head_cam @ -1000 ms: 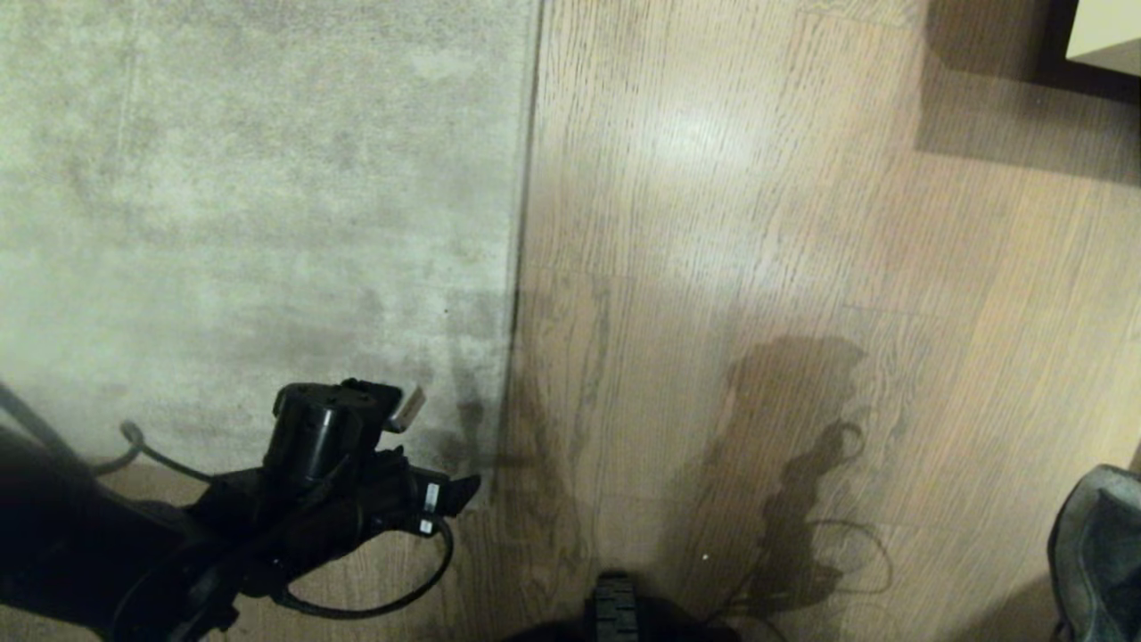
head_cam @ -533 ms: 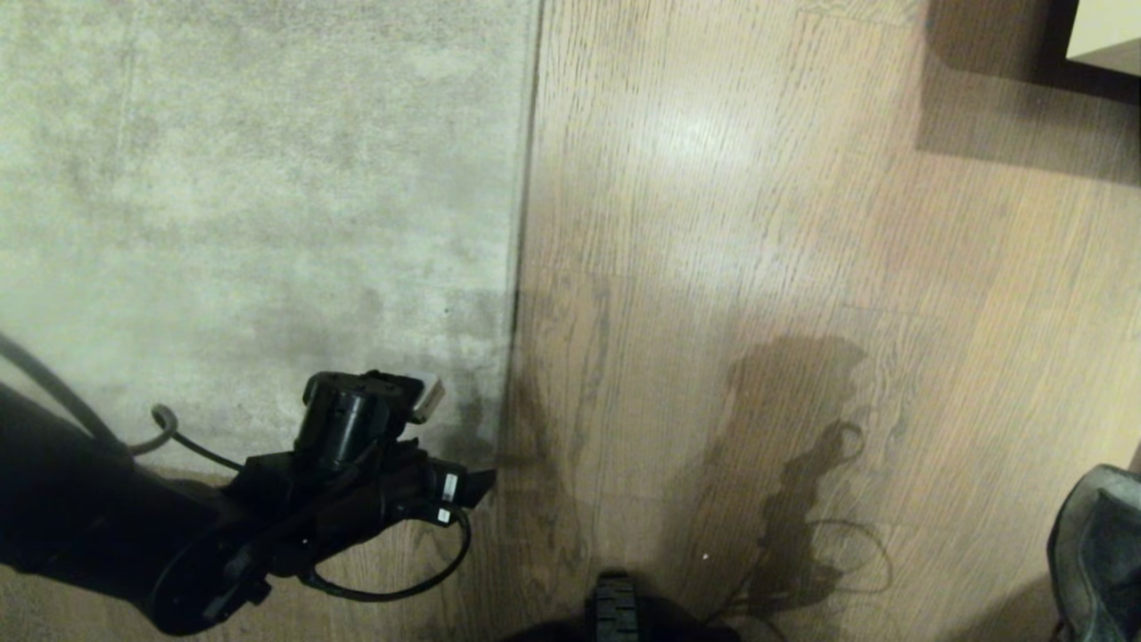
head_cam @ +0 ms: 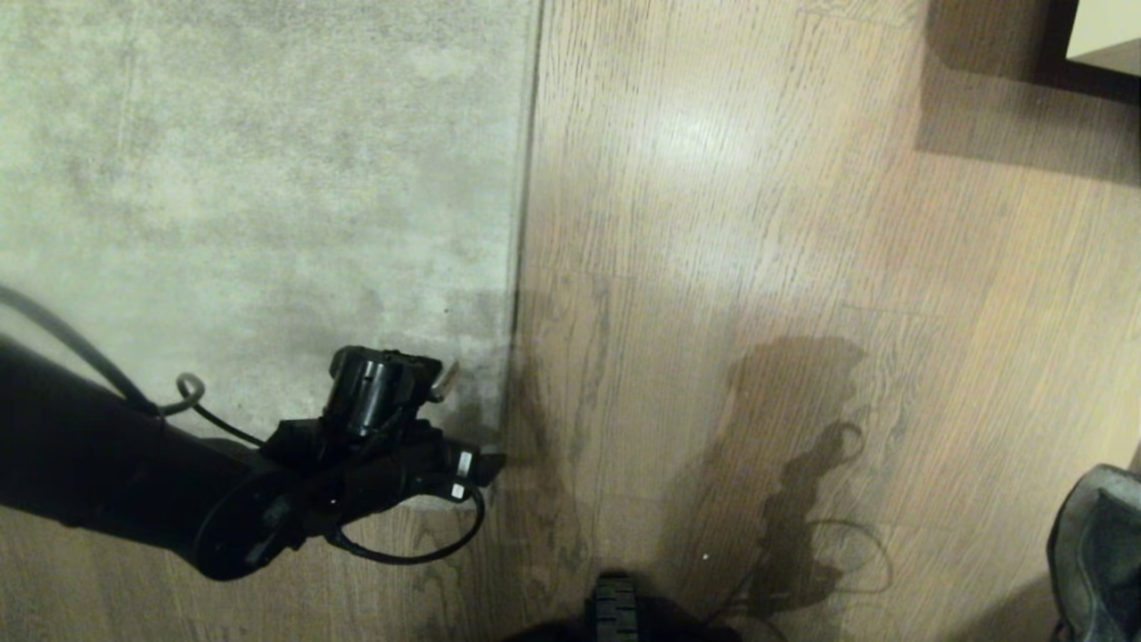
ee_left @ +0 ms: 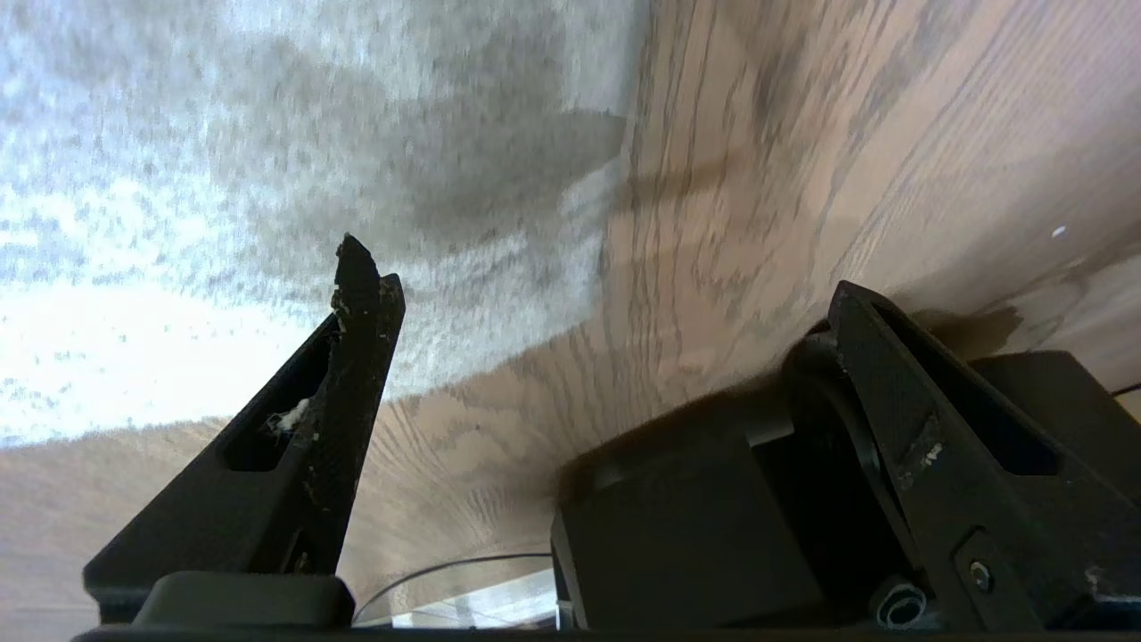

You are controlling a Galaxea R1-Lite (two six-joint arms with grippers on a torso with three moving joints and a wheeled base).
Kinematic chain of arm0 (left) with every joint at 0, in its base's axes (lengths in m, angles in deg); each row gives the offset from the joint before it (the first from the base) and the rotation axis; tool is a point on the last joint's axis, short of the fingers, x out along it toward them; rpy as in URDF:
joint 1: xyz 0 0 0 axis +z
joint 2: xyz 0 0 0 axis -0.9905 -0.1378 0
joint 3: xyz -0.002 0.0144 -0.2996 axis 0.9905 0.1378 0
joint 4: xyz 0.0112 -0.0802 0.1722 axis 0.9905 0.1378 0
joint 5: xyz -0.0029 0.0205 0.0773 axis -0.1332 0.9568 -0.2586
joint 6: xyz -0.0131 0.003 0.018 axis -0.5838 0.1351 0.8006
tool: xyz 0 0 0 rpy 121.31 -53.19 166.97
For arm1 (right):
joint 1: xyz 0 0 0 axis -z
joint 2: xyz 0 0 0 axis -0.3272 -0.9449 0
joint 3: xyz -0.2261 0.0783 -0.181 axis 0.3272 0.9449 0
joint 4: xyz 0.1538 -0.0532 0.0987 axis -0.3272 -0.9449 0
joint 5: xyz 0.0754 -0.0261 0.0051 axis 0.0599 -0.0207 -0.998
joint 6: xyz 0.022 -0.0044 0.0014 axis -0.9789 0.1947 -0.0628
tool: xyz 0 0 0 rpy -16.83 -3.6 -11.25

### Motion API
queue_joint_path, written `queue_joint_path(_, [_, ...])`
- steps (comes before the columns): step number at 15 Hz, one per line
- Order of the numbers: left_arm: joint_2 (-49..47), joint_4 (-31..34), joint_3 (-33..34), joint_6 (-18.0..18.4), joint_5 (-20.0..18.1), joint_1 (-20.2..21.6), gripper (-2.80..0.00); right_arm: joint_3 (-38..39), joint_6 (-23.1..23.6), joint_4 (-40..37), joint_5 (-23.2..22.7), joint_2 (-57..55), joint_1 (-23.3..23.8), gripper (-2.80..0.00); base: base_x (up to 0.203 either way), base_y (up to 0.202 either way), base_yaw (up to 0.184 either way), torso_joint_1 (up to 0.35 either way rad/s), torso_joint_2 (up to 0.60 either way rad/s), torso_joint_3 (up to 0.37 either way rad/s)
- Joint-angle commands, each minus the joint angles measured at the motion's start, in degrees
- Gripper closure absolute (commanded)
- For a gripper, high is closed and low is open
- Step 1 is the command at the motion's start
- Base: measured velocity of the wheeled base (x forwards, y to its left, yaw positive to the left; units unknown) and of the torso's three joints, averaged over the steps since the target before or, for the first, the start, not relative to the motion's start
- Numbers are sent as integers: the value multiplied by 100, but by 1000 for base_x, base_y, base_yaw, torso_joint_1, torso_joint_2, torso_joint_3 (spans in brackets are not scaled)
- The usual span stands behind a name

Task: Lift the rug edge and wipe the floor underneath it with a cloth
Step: Lift up the carpet

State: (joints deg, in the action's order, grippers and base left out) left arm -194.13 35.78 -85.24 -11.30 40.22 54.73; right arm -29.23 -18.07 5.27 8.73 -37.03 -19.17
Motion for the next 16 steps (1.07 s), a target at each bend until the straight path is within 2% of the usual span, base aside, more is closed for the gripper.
queue_joint_path(1, [-83,-12,-152,-7,4,15,-280,0,-3,2,-1,-7,-1,0,0,0,0,0,0,0])
queue_joint_path(16, [-444,217,-645,20,9,101,-280,0,-3,2,-1,-7,-1,0,0,0,0,0,0,0])
